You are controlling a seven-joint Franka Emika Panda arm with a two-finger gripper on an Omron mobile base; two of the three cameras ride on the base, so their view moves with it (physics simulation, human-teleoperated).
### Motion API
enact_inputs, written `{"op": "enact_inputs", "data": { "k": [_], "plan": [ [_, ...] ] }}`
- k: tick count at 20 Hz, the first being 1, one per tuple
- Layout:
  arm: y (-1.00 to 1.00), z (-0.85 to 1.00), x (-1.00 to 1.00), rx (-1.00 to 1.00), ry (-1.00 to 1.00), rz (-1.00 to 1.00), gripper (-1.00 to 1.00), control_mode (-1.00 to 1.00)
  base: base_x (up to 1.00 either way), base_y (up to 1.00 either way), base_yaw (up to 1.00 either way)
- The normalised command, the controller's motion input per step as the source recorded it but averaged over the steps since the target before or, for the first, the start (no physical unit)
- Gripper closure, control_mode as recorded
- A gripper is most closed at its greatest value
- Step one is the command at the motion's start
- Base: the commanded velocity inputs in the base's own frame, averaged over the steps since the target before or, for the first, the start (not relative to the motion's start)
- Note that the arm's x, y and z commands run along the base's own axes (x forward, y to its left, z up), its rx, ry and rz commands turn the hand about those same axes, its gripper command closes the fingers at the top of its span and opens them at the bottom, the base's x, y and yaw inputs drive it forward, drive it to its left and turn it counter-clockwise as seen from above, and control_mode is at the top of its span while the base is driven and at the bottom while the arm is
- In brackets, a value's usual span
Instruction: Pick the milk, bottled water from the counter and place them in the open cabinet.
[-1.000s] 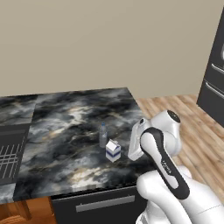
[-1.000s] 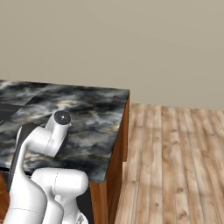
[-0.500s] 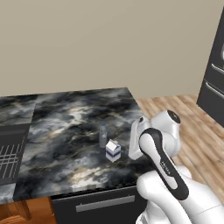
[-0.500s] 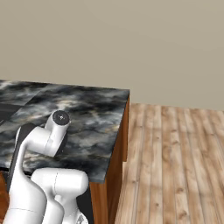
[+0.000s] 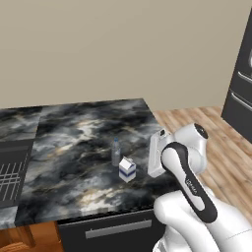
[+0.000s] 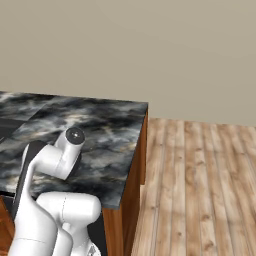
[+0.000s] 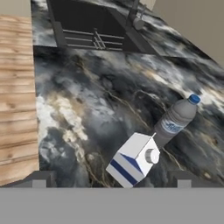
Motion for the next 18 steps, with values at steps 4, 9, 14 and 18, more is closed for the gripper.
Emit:
{"op": "enact_inputs", "data": {
  "k": [4, 9, 14, 18],
  "plan": [
    [-0.01, -0.10, 0.00, 0.03, -0.01, 0.00, -1.00, -1.00, 0.00, 0.00, 0.00],
    [0.00, -0.16, 0.01, 0.02, 0.00, 0.00, -1.00, -1.00, 0.00, 0.00, 0.00],
    [0.00, -0.20, 0.15, 0.02, 0.00, 0.00, -1.00, -1.00, 0.00, 0.00, 0.00],
    [0.00, -0.17, 0.13, 0.02, 0.00, 0.00, -1.00, -1.00, 0.00, 0.00, 0.00]
  ]
}}
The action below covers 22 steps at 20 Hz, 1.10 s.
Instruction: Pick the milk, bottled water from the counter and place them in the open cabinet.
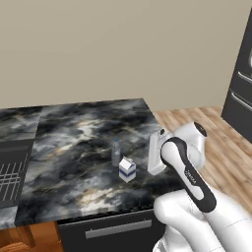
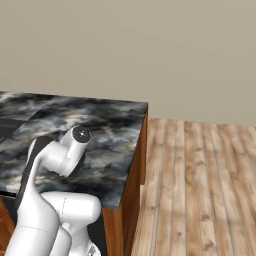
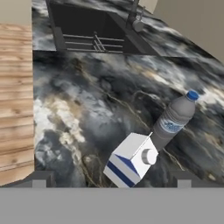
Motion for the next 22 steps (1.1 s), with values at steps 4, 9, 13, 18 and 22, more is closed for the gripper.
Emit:
{"op": "enact_inputs", "data": {
  "k": [4, 9, 13, 18, 22],
  "plan": [
    [0.00, -0.14, 0.01, 0.03, 0.00, 0.00, -1.00, -1.00, 0.00, 0.00, 0.00],
    [0.01, -0.24, 0.00, 0.04, 0.00, -0.01, -1.00, -1.00, 0.00, 0.00, 0.00],
    [0.00, -0.20, 0.00, 0.04, 0.00, 0.00, -1.00, -1.00, 0.00, 0.00, 0.00],
    [0.00, -0.18, 0.00, 0.04, 0.00, 0.00, -1.00, -1.00, 0.00, 0.00, 0.00],
    [0.00, -0.22, 0.00, 0.05, 0.00, 0.00, -1.00, -1.00, 0.00, 0.00, 0.00]
  ]
}}
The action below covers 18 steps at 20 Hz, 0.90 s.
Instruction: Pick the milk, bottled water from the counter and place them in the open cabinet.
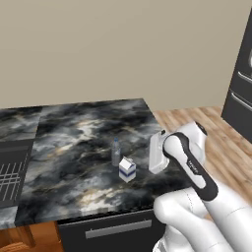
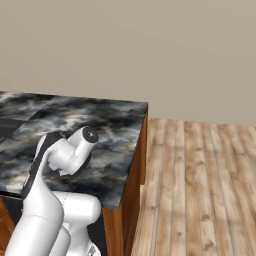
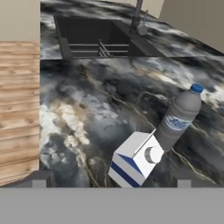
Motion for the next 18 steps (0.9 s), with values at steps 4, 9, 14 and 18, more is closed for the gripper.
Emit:
{"op": "enact_inputs", "data": {
  "k": [4, 9, 14, 18],
  "plan": [
    [0.00, -0.18, 0.00, 0.05, 0.00, 0.00, -1.00, -1.00, 0.00, 0.00, 0.00],
    [0.00, -0.22, 0.00, 0.05, 0.00, 0.00, -1.00, -1.00, 0.00, 0.00, 0.00],
    [0.03, -0.27, 0.01, 0.04, 0.00, 0.00, -1.00, -1.00, 0.00, 0.00, 0.00],
    [0.00, -0.24, 0.00, 0.06, 0.00, 0.00, -1.00, -1.00, 0.00, 0.00, 0.00]
  ]
}}
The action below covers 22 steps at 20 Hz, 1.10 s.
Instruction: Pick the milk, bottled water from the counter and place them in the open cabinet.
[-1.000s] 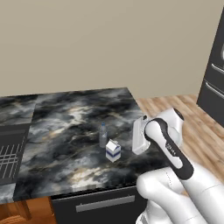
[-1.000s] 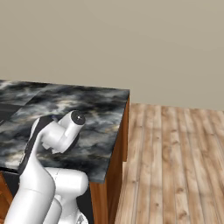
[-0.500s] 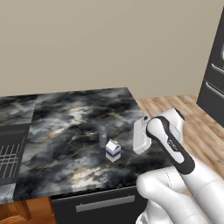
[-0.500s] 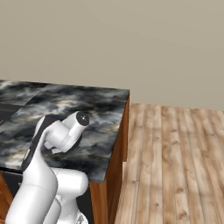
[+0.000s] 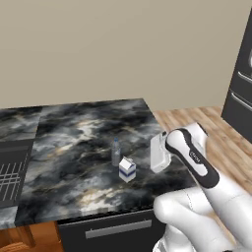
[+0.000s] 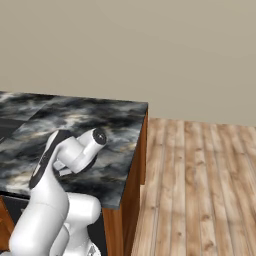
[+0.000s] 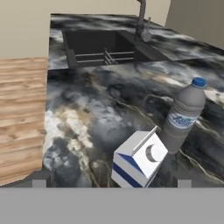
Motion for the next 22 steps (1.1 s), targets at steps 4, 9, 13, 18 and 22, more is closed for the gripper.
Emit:
{"op": "enact_inputs", "data": {
  "k": [4, 9, 13, 18, 22],
  "plan": [
    [0.01, -0.31, 0.00, 0.08, 0.00, 0.00, -1.00, -1.00, 0.00, 0.00, 0.00],
    [0.02, -0.38, 0.00, 0.08, 0.00, 0.00, -1.00, -1.00, 0.00, 0.00, 0.00],
    [0.20, -0.43, 0.09, 0.01, 0.00, 0.01, -1.00, -1.00, 0.00, 0.00, 0.00],
    [0.47, -0.46, 0.22, -0.01, 0.04, 0.02, -1.00, -1.00, 0.00, 0.00, 0.00],
    [0.34, -0.45, 0.20, 0.00, 0.02, 0.03, -1.00, -1.00, 0.00, 0.00, 0.00]
  ]
}}
